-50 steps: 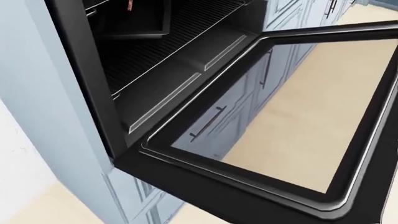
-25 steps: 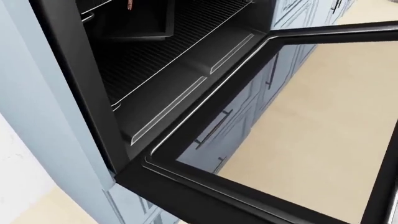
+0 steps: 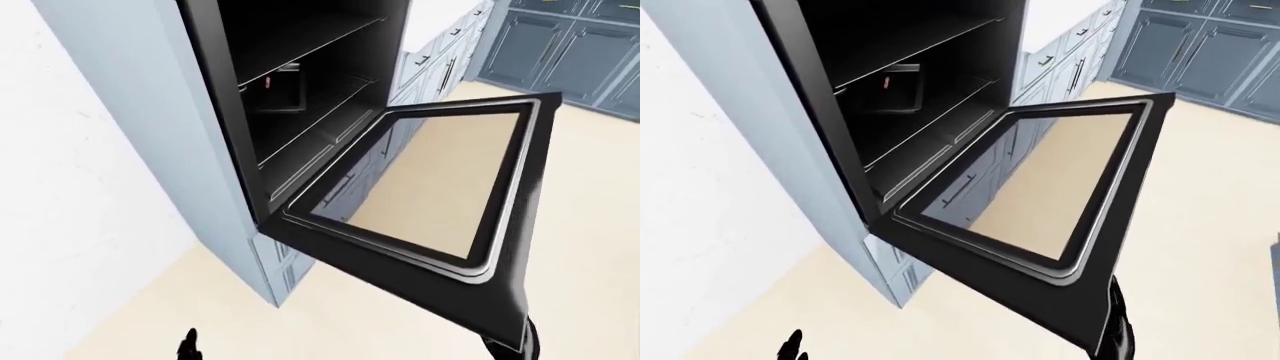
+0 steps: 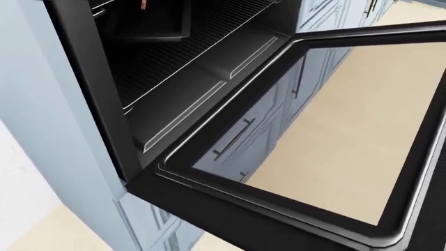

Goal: Close the oven door.

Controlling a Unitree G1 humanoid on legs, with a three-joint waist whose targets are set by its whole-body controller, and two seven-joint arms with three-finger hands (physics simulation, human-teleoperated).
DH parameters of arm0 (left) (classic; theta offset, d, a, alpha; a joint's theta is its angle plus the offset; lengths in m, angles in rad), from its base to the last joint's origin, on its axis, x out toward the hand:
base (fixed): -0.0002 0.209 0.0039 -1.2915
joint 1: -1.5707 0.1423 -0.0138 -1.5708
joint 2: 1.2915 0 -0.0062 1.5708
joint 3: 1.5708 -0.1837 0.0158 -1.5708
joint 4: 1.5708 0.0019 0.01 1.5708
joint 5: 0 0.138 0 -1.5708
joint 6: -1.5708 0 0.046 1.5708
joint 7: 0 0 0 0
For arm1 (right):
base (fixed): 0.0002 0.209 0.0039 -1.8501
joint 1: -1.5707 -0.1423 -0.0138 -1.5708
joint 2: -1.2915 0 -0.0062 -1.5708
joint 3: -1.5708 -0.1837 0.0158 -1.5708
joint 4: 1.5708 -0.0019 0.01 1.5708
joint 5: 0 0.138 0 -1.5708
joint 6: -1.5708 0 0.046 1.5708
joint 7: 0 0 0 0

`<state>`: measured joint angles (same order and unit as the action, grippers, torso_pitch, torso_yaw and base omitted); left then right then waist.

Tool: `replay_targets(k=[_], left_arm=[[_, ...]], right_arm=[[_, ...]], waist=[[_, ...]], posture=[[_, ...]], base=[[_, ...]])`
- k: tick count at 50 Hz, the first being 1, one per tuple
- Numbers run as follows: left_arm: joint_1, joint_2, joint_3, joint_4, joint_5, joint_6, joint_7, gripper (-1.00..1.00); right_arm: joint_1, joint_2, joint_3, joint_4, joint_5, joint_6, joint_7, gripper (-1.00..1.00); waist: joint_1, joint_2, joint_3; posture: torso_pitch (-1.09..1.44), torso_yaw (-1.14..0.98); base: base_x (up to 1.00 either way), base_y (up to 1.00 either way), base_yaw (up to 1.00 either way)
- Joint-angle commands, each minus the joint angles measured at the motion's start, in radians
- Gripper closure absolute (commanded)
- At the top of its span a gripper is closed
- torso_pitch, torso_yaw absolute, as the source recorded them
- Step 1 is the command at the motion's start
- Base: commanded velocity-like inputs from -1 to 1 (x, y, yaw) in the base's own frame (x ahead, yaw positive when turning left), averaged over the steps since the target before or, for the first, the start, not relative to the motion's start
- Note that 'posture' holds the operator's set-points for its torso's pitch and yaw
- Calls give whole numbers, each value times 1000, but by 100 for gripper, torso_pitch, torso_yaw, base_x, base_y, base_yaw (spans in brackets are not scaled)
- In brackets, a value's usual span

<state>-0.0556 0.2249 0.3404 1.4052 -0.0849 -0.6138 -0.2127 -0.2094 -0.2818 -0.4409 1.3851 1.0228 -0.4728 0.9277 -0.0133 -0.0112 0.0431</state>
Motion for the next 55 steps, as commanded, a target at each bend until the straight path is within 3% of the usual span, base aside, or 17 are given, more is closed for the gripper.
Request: replay_targets(k=[1, 2, 8, 15, 22, 26, 30, 43, 45, 48, 55], left_arm=[[-9, 12, 8, -16, -1, -20, -3, -100], [-8, 12, 10, -16, 1, -20, -3, -100], [-10, 12, 17, -16, 6, -19, -5, -100], [-10, 9, 17, -16, 6, -22, -5, -100], [-8, 6, 10, -17, 1, -27, -2, -100], [-4, 4, 8, -17, 0, -30, 0, -100], [4, -2, -3, -18, -5, -40, 5, -100], [-7, 11, 3, -16, -11, -22, -7, -100], [-10, 13, 9, -16, -7, -18, -10, -100], [-8, 10, 10, -16, -3, -22, -7, -100], [-12, 8, 16, -16, 4, -18, -7, -100]], right_arm=[[-34, -25, 15, -39, -7, 3, -8, -100], [-41, -28, 29, -54, -15, 11, 34, -100], [-69, -18, 78, -119, -57, -85, 55, -100], [-57, -14, 124, -265, -137, -79, 1, -100], [0, -2, 148, -559, -254, 31, -152, -100], [46, 23, 168, -808, -342, 146, -294, -100], [71, 45, 172, -964, -419, 231, -351, -100], [72, 64, 158, -1374, -465, 532, -449, -100], [63, 63, 162, -1453, -473, 594, -480, -100], [9, 55, 190, -1658, -470, 789, -567, -100], [-143, 31, 208, -1742, -476, 1021, -652, -100]], waist=[[1, -2, -13], [1, -1, -14], [-1, 5, -26], [1, 8, -36], [5, 8, -41], [6, 9, -44], [5, 11, -44], [6, 7, -57], [8, 7, -59], [11, 6, -62], [8, 10, -59]], posture=[[0, 0], [0, 0], [0, 0], [0, 0], [0, 0], [0, 0], [0, 0], [0, 0], [0, 0], [0, 0], [0, 0]], base=[[0, 0, 0], [0, 0, 0], [0, 0, 0], [0, 0, 0], [0, 0, 0], [0, 0, 0], [0, 0, 0], [0, 0, 0], [0, 0, 0], [0, 0, 0], [0, 0, 0]])
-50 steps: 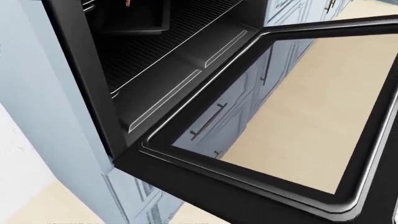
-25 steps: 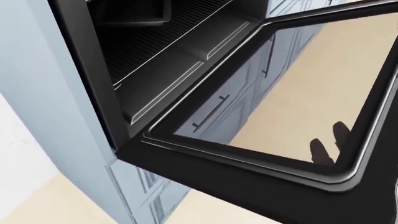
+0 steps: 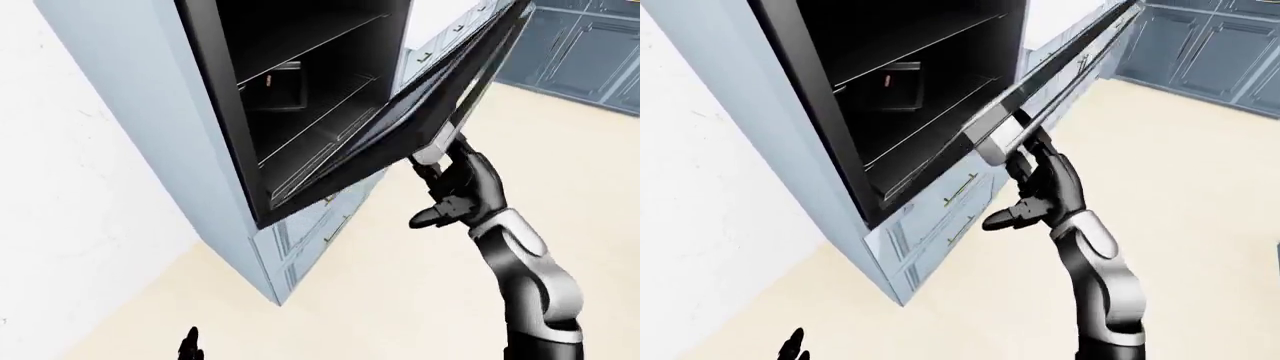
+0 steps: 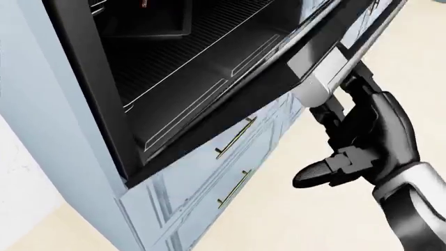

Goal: Close the oven door.

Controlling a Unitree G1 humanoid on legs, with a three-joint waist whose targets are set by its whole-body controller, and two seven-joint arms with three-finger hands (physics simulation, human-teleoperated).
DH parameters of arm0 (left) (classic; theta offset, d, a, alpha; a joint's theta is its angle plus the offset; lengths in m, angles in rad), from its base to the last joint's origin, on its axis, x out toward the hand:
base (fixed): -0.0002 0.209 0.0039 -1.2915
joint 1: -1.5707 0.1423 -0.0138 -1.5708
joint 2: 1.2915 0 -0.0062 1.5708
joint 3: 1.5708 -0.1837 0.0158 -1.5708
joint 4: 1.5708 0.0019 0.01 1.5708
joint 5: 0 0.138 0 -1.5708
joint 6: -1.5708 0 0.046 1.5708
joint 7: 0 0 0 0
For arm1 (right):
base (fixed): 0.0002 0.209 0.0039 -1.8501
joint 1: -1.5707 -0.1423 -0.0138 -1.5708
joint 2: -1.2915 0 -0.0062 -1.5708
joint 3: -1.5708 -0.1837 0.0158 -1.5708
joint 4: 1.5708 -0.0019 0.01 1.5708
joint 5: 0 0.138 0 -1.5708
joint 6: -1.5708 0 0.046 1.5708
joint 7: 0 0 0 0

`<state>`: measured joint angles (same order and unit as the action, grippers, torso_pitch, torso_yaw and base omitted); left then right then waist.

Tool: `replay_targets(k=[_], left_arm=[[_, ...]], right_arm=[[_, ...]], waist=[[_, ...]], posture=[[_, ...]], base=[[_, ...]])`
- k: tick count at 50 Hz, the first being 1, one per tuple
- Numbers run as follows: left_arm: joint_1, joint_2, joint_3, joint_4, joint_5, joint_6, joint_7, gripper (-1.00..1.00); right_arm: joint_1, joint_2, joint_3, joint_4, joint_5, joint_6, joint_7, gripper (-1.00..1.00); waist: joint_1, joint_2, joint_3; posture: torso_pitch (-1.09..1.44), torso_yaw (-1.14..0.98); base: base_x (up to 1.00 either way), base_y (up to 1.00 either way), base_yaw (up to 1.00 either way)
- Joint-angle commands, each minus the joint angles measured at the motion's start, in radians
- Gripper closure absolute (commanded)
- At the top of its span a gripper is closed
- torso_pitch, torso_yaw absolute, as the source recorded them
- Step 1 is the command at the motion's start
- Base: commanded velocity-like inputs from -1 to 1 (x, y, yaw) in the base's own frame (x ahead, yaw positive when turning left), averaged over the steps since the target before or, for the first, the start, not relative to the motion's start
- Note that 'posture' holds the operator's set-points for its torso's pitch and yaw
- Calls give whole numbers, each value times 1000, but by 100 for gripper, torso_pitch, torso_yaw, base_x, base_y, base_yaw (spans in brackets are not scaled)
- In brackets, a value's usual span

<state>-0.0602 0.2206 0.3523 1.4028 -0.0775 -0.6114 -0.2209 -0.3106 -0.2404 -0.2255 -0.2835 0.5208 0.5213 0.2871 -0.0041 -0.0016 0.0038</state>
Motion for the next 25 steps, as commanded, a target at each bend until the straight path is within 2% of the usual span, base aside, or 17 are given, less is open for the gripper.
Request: replay_targets(k=[1, 3, 6, 9, 16, 21, 25], left_arm=[[-7, 12, 4, -14, -2, -21, 1, -100], [-8, 13, 7, -14, -3, -19, -1, -100], [-8, 12, 9, -14, -2, -20, -3, -100], [-11, 12, 8, -14, 1, -21, -1, -100], [4, -1, -3, -15, -6, -43, 9, -100], [3, 3, -12, -15, -18, -39, 7, -100], [3, 5, -12, -14, -23, -38, 4, -100]], right_arm=[[-74, -20, 10, -103, 14, 69, -27, -100], [-175, -26, 35, -202, 44, 214, -92, -100], [-318, -18, 100, -183, -3, 306, -115, -100], [-434, 11, 134, -47, -88, 289, -98, -100], [-625, 99, 211, 145, -252, 320, -69, -100], [-788, 157, 234, 347, -348, 292, -50, -100], [-896, 207, 243, 541, -420, 220, -32, -100]], waist=[[1, -1, -20], [3, -2, -20], [1, -1, -16], [-2, 4, -8], [-1, 12, 1], [-3, 21, 6], [-7, 30, 10]], posture=[[0, 0], [0, 0], [0, 0], [0, 0], [0, 0], [0, 0], [0, 0]], base=[[0, 0, 0], [0, 0, 0], [0, 0, 0], [0, 0, 0], [0, 0, 0], [0, 0, 0], [0, 0, 0]])
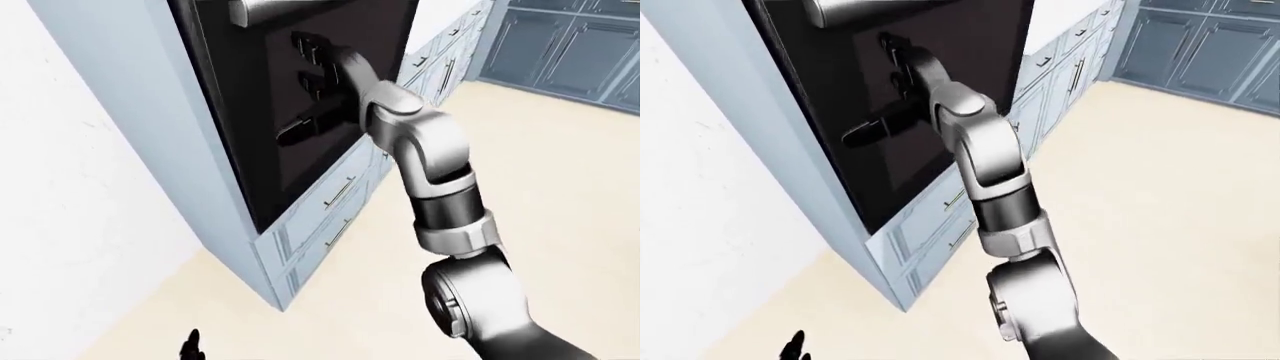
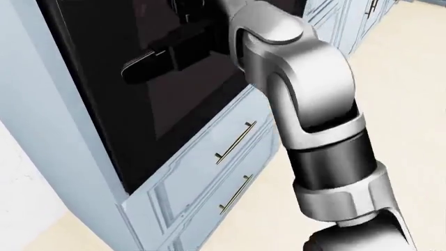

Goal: Close the oven door.

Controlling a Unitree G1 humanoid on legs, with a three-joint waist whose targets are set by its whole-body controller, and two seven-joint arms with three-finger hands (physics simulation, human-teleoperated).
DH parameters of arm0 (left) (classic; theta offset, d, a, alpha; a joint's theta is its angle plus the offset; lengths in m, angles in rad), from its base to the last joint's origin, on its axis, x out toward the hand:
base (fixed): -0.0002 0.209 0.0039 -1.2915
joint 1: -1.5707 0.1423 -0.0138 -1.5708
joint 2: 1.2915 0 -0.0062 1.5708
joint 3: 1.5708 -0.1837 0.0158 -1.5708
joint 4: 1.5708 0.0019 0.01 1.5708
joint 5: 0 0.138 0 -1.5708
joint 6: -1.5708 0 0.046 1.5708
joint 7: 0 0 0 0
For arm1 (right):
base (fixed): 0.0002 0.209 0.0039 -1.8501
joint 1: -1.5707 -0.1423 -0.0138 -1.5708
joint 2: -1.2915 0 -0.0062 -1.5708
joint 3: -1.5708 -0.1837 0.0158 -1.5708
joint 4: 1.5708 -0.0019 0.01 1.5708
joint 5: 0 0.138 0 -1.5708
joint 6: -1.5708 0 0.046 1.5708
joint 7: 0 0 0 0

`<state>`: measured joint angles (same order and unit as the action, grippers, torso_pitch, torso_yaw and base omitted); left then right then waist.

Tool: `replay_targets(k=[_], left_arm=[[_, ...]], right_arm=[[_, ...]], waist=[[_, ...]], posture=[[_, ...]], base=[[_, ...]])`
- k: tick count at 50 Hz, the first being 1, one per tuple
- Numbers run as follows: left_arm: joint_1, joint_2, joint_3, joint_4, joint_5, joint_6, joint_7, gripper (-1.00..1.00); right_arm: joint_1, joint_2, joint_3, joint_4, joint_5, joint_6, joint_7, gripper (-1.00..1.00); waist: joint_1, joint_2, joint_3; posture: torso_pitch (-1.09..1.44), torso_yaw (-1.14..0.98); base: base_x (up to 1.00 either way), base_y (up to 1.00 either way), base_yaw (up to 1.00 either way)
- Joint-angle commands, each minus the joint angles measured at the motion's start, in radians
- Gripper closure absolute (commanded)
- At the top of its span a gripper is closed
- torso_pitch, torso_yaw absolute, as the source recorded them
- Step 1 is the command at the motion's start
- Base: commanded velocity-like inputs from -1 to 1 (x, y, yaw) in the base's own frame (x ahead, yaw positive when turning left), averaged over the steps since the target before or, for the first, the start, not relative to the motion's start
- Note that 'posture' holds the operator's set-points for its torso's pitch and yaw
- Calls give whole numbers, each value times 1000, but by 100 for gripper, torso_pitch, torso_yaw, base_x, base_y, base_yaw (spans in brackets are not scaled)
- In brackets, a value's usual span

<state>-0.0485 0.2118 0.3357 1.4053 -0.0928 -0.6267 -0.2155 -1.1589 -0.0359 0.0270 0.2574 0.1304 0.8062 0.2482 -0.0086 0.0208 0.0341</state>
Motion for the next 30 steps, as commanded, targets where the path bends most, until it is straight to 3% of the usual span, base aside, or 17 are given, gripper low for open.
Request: replay_targets(k=[1, 10, 19, 30], left_arm=[[-10, 15, 6, -17, -9, -20, -4, -100], [-2, 11, 6, -18, -17, -29, -5, -100], [-8, 16, 5, -17, -29, -23, -12, -100], [-15, 23, 14, -16, -28, -12, -19, -100]], right_arm=[[-81, 13, -13, 77, -44, -104, 7, -100], [-368, 74, -48, 707, -104, -430, -15, -100], [-502, 116, -76, 905, -106, -512, -40, -100], [-536, 135, -83, 944, -114, -524, -46, -100]], waist=[[-2, 10, -19], [-12, 33, -19], [-12, 39, -18], [-9, 41, -18]], posture=[[0, 0], [0, 0], [0, 0], [0, 0]], base=[[0, 0, 0], [0, 0, 0], [0, 0, 0], [0, 0, 0]])
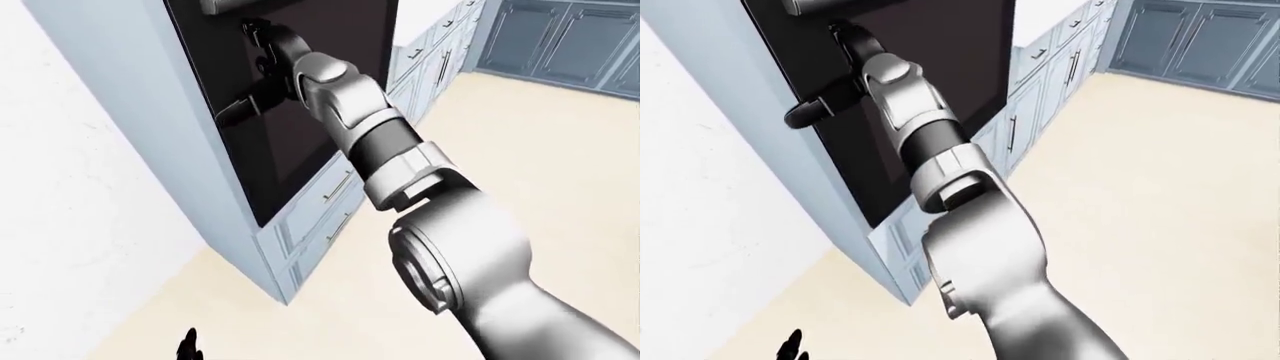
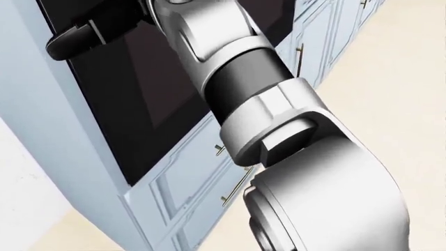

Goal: Close the oven door.

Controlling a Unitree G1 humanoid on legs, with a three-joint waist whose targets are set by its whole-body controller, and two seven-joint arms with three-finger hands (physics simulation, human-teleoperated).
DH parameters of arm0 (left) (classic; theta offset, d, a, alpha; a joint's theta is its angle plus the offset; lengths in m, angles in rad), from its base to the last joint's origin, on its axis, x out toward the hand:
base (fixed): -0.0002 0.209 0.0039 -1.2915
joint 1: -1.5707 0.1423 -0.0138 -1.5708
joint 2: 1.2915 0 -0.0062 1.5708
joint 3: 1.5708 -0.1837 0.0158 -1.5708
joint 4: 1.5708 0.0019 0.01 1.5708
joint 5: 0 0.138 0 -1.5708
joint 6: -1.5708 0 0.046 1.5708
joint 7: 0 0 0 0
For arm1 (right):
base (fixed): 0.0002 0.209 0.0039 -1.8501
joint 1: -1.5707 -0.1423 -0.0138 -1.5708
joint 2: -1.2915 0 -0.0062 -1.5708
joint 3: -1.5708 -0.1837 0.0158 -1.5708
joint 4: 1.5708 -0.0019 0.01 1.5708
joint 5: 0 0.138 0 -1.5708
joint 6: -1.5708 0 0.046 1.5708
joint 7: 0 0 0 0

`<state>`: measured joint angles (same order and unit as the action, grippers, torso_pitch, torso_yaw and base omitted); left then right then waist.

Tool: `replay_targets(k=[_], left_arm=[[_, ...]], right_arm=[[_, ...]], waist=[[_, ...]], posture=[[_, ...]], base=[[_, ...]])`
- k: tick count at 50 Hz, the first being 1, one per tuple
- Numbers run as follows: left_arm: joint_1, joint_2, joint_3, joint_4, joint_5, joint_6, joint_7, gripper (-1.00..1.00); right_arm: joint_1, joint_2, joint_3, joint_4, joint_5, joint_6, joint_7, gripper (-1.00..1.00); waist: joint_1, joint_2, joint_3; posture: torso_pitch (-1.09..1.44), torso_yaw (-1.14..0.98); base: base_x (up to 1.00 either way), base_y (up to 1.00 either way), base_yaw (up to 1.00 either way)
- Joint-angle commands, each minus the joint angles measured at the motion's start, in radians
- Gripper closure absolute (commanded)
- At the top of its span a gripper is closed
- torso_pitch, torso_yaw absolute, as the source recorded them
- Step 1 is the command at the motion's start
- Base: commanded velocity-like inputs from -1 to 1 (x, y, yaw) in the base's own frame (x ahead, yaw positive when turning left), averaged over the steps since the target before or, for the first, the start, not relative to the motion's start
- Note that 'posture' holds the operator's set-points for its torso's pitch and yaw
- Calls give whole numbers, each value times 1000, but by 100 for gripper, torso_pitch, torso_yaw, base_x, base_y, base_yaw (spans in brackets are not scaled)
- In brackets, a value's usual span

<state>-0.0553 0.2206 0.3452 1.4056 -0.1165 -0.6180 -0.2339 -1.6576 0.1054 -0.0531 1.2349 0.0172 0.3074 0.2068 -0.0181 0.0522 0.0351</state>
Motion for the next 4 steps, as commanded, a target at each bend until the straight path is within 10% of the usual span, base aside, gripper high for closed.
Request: replay_targets(k=[1, 4], left_arm=[[-10, 16, 7, -16, -4, -19, -3, -100], [-7, 13, 9, -16, -1, -22, -1, -100]], right_arm=[[-37, 1, -1, -32, -4, -26, -5, -100], [-29, 26, 8, -34, -14, -27, -6, -100]], waist=[[0, 9, -20], [-1, 11, -20]], posture=[[0, 0], [0, 0]], base=[[0, 0, 0], [0, 0, 0]])
